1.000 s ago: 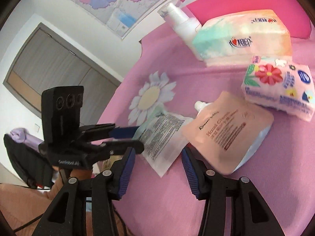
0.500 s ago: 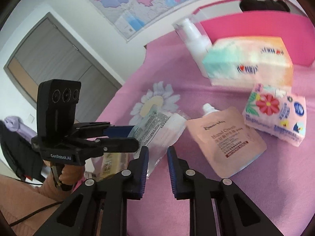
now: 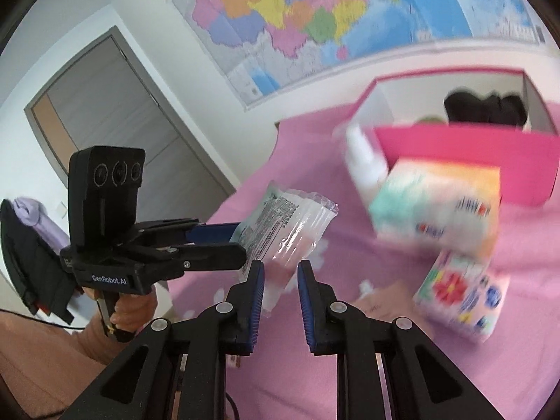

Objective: Organize soft objects
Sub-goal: 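Carry the clear plastic bag into the pink box with both grippers and release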

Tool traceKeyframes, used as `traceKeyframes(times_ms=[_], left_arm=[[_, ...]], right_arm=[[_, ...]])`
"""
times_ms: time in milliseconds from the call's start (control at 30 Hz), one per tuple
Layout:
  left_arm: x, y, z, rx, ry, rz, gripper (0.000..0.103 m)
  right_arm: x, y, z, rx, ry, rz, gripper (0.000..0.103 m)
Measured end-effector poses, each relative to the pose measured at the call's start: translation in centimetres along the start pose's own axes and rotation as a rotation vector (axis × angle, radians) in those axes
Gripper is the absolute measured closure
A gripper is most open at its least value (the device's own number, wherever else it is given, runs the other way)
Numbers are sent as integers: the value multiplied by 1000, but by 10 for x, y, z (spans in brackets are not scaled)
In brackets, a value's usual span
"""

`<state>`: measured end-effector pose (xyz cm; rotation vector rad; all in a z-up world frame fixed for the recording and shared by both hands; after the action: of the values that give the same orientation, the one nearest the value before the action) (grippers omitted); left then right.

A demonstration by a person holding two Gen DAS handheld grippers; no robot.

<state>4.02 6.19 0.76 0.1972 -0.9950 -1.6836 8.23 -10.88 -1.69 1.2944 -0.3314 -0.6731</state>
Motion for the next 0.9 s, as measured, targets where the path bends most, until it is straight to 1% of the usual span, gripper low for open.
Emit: traceKeyframes(times_ms=[133,300,400,467,600,700,900], left_arm=[[6,27,1,30,11,-24,56],[6,62,-1,54,46,-59,56],[3,84,-4,65,56,-50,56],[0,98,-9,74,77,-54,56],[-11,121,-21,70,103,-49,56],[-22,132,-33,53,114,-37,56],[-49,151,-64,17,143,18,56]], right_arm=[[1,19,9,45,-21,26,84],[8,48,20,91,-52,54,84],[14,68,21,114,-53,58,84],[20,81,18,123,-58,54,84],[32,106,14,135,-65,50,84],[43,126,2,135,-77,33,84],[72,153,-25,98,-86,-27,84]])
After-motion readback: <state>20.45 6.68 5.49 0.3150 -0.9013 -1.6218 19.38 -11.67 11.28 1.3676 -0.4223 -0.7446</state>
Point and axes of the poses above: each gripper's, at about its wrist camera, not at the fingertips, and z roughly against the way its jaws point, x to its right, y to its top, the point moved 2 cm from there along -z, roughly the way its jaws point, and after that the axes turned 5 degrees about -y, right-handed, at the moved point
